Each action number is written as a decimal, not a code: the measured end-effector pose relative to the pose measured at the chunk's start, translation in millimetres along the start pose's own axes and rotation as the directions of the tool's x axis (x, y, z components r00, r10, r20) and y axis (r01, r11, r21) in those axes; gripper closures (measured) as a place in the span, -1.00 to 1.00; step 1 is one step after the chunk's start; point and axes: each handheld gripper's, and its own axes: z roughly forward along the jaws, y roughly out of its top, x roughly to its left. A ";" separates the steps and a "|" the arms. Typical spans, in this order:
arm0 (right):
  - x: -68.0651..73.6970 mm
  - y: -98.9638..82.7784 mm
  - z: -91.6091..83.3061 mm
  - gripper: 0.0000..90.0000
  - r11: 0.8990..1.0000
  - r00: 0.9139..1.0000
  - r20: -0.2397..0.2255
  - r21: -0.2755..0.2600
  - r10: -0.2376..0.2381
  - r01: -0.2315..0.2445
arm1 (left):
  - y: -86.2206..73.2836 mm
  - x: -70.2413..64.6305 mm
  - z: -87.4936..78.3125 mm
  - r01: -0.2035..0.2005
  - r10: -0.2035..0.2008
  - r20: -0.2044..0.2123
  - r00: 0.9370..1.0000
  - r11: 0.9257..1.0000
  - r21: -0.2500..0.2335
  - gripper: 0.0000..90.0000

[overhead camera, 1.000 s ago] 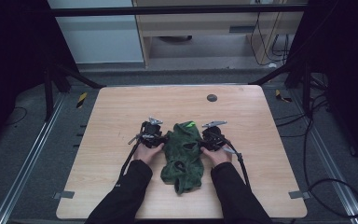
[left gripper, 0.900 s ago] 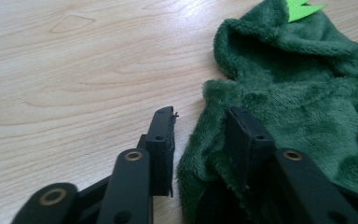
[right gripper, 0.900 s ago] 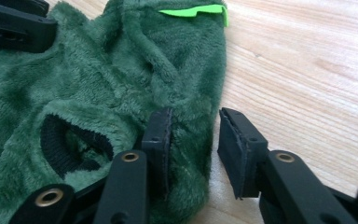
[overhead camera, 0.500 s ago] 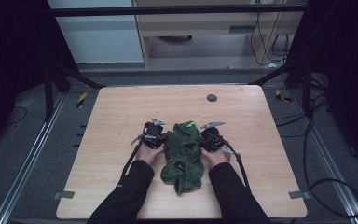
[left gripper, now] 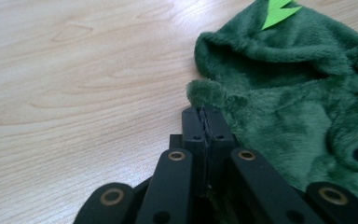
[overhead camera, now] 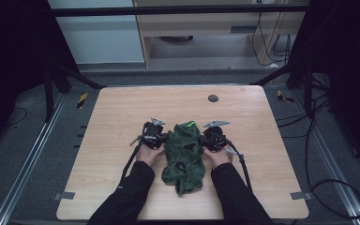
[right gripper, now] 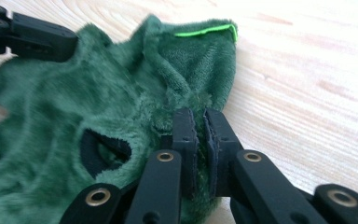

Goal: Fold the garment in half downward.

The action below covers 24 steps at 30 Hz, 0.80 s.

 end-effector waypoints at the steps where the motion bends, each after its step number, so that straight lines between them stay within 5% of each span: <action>1: 0.4 0.6 -1.7 0.87 1.000 1.000 -0.004 -0.007 -0.004 0.004 | 0.5 -0.5 -2.6 -0.001 0.001 0.003 1.000 1.000 -0.005 0.98; 24: 19.5 9.3 -49.4 0.87 0.987 0.989 -0.085 -0.118 -0.119 0.109 | -2.9 -12.3 -70.3 -0.094 0.100 0.044 0.994 0.989 -0.113 0.98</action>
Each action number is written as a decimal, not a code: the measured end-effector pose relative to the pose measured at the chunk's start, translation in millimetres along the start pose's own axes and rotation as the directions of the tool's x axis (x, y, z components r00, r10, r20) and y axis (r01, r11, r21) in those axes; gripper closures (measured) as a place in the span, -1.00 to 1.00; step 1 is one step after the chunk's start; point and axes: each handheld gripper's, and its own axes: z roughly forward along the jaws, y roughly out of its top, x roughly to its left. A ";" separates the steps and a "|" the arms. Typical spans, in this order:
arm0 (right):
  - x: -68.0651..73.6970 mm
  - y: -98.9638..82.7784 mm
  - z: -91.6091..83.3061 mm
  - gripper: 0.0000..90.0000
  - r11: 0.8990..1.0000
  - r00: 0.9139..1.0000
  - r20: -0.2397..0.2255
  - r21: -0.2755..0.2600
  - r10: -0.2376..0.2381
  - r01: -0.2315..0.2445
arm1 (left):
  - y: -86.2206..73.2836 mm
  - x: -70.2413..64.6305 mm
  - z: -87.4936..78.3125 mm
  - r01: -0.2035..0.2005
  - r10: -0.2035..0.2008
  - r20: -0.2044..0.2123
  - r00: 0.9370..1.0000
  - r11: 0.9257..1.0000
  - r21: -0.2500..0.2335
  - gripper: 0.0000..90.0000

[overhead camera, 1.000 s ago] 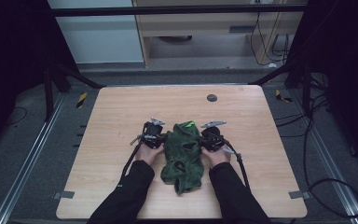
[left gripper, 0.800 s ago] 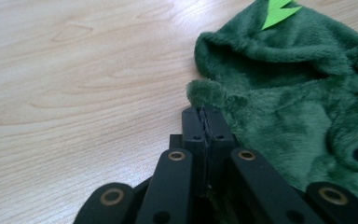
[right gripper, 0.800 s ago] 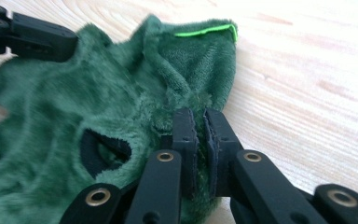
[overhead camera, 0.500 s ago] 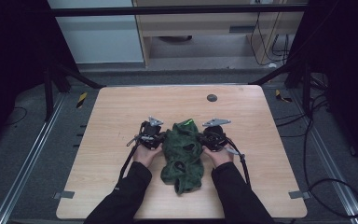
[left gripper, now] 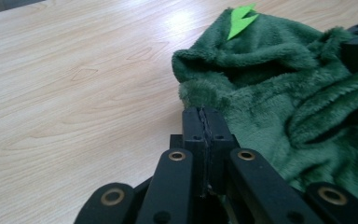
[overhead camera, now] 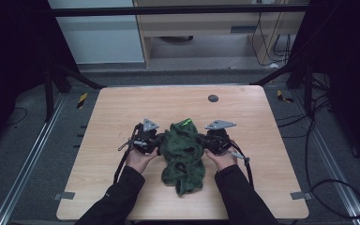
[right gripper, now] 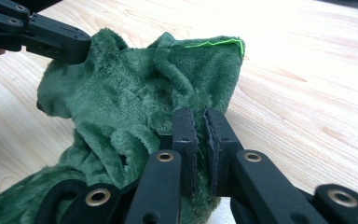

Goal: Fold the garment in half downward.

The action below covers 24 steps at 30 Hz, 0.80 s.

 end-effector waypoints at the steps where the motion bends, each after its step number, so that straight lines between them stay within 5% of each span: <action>1: 1.5 0.1 -1.6 0.87 1.000 1.000 -0.003 -0.003 -0.003 0.003 | -1.0 -0.1 -2.6 -0.009 0.009 0.003 1.000 1.000 0.004 0.98; 24: 13.8 -3.9 -22.6 0.87 0.999 0.997 -0.065 -0.029 -0.045 0.043 | -17.8 -13.7 -27.3 -0.038 0.038 0.026 0.999 0.999 0.012 0.99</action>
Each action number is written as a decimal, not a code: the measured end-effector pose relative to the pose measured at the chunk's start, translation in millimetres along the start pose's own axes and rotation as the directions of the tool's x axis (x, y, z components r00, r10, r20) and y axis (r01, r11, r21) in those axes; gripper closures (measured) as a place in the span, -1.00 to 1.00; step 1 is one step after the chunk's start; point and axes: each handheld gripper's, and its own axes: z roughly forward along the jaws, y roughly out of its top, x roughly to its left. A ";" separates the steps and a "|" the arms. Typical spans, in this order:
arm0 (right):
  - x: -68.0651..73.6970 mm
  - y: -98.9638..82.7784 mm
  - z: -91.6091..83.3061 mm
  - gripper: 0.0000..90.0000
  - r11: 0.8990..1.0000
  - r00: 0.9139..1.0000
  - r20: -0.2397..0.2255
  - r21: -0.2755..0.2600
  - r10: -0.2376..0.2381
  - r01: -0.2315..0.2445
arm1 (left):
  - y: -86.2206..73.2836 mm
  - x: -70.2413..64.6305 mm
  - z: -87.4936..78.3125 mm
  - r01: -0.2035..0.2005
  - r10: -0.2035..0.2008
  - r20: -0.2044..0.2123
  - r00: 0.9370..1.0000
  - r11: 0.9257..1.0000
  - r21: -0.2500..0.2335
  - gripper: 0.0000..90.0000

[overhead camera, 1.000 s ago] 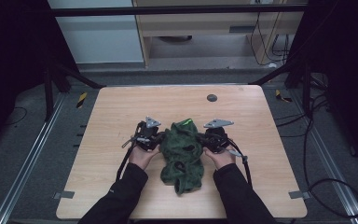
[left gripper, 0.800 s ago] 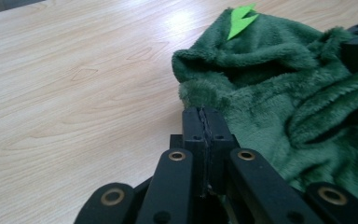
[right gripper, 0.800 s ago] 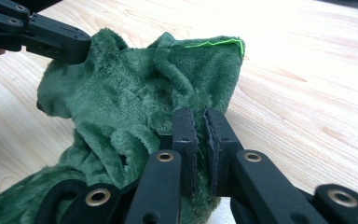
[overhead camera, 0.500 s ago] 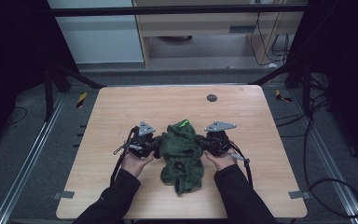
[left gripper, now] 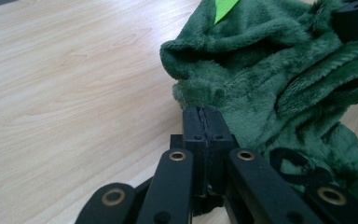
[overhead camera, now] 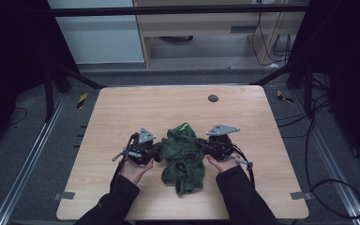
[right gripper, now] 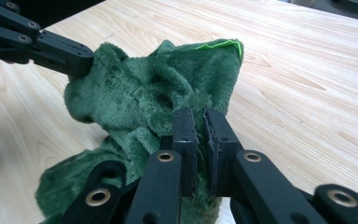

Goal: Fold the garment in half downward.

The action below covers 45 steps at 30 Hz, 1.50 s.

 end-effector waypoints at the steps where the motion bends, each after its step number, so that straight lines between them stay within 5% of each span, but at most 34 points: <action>1: 0.0 0.0 0.0 0.87 1.000 1.000 0.000 0.000 0.000 0.000 | -1.1 -0.2 -1.2 0.002 -0.002 -0.001 1.000 1.000 -0.001 0.99; 15: 16.3 -7.6 -10.8 0.87 0.999 0.999 -0.028 0.012 -0.045 0.046 | -15.7 -6.1 -20.5 -0.010 0.010 0.039 0.999 1.000 -0.002 0.99; 28: 22.8 -32.5 -22.0 0.86 0.998 0.996 -0.066 0.029 -0.057 0.059 | -31.4 -21.4 -25.8 -0.038 0.035 0.096 0.995 0.999 0.026 0.99; 45: 35.2 -58.0 -28.7 0.85 0.997 0.994 -0.109 0.078 0.002 0.007 | -51.0 -35.1 -26.6 -0.049 0.037 0.119 0.992 0.994 0.095 0.99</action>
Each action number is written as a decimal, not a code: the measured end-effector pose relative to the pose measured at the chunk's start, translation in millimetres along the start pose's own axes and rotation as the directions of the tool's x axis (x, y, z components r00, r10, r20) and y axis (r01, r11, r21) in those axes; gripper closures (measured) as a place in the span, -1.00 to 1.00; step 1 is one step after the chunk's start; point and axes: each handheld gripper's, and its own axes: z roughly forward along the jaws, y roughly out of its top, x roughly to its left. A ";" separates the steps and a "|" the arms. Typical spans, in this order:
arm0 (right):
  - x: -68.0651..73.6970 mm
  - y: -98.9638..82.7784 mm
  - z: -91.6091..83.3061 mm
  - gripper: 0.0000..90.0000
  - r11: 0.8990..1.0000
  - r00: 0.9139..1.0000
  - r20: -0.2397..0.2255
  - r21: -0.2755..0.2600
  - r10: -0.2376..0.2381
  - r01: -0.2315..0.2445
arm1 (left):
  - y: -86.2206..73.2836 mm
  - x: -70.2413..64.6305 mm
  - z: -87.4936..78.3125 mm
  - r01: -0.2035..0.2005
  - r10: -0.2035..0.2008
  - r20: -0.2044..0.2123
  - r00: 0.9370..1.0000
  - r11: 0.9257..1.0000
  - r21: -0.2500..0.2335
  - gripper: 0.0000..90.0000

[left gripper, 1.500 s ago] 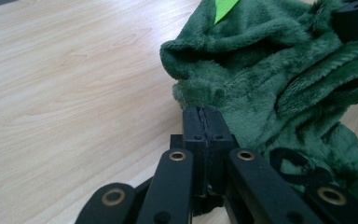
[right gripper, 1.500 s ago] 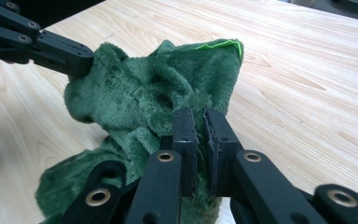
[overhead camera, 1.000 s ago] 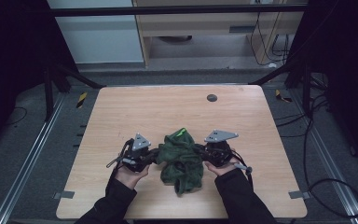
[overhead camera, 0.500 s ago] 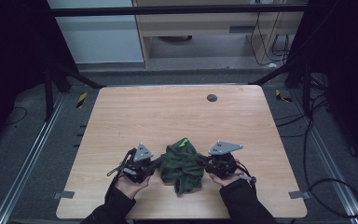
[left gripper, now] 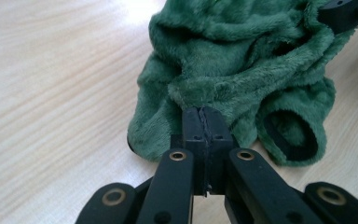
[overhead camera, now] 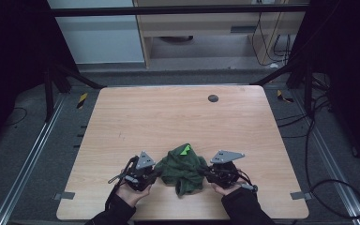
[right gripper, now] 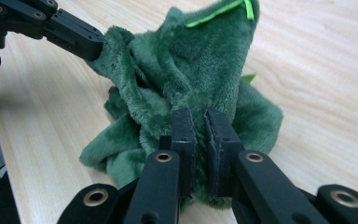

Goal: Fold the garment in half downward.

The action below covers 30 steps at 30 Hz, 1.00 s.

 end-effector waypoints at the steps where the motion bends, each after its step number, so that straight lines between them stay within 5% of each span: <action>1: 0.9 -2.0 -0.2 0.85 1.000 1.000 -0.003 0.006 0.006 -0.006 | -1.9 -2.0 0.4 -0.002 0.002 -0.001 1.000 1.000 0.007 0.99; 14: 5.9 -13.6 2.7 0.85 0.998 0.999 -0.020 0.048 0.041 -0.040 | -11.7 -10.8 6.5 0.009 -0.007 -0.035 0.999 0.999 0.052 0.99; 30: 6.2 -21.4 8.0 0.79 0.995 0.998 -0.029 0.086 0.061 -0.058 | -21.2 -10.8 13.0 0.033 -0.034 0.006 0.999 0.997 0.064 0.96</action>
